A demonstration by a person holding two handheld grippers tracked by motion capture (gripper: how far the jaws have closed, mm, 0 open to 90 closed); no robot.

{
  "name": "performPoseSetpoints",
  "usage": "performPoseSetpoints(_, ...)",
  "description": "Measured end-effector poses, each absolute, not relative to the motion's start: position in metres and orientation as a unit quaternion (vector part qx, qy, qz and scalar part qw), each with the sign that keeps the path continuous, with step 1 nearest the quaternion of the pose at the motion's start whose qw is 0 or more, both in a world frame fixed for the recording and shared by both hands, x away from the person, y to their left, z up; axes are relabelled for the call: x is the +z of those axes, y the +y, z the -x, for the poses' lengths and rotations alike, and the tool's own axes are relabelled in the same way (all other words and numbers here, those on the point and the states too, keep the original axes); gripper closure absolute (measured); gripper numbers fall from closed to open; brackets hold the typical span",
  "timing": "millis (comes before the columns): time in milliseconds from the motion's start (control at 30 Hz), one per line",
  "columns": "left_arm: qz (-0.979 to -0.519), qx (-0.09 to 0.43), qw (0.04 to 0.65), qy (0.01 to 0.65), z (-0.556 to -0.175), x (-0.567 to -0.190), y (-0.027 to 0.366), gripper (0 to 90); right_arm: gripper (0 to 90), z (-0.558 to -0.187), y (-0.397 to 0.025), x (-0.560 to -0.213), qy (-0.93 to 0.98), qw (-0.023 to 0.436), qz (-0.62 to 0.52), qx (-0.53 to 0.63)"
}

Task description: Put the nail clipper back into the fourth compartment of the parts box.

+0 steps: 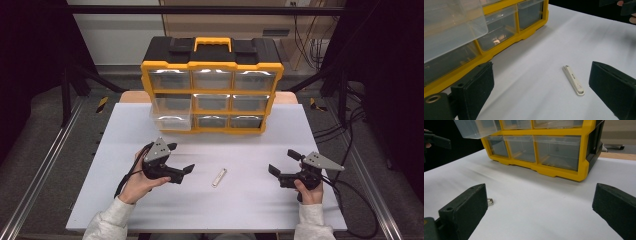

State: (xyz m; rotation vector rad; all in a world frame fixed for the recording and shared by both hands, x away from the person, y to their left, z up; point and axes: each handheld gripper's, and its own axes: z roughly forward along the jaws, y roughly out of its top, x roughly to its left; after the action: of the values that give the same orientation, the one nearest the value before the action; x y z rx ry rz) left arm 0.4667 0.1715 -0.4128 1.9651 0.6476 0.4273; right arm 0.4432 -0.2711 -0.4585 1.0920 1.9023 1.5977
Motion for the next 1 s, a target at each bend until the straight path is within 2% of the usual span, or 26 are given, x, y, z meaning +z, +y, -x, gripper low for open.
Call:
performPoseSetpoints(567,-0.819,0.168,0.490,0.248,-0.466,-0.407,0.139,5.3,0.3,-0.442,-0.272,-0.458,0.686,0.213,-0.392,0.575)
performPoseSetpoints(1000,-0.833,0.156,0.468,0.250,-0.469,-0.417,0.113,5.3,0.3,-0.442,-0.272,-0.458,0.688,0.214,-0.391,0.573)
